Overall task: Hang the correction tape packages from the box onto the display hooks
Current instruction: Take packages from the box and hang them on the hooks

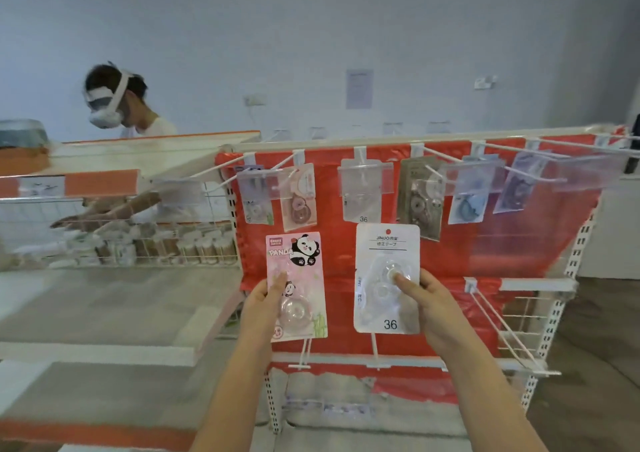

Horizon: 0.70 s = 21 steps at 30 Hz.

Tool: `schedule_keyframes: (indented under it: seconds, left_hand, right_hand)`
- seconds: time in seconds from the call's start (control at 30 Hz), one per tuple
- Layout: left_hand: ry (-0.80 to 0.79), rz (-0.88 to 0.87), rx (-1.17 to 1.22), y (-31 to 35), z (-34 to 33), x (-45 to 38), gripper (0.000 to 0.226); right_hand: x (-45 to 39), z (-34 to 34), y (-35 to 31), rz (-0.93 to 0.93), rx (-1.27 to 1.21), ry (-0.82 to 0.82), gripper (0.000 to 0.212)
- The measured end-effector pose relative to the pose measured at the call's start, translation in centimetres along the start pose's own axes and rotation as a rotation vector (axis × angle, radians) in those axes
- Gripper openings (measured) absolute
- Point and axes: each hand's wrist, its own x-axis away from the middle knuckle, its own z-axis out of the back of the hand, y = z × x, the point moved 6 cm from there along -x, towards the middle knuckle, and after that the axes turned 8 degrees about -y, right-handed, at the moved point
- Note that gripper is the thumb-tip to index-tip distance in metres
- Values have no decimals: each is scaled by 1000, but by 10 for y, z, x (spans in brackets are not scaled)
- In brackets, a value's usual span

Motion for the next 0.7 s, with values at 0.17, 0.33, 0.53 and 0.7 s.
schedule_keyframes:
  seconds: [0.17, 0.33, 0.53, 0.7]
  left_hand:
    - [-84, -65, -21, -5, 21, -24, 31]
    - [-169, -38, 20, -16, 24, -38, 21]
    - [-162, -56, 107, -19, 19, -53, 19]
    - [-165, -65, 108, -16, 8, -60, 10]
  right_hand:
    - [-14, -26, -5, 46, 55, 43, 46]
    - [-30, -38, -23, 125, 98, 77, 38]
    - [-42, -35, -37, 194, 169, 106, 31]
    - [-38, -29, -39, 229, 124, 70, 35]
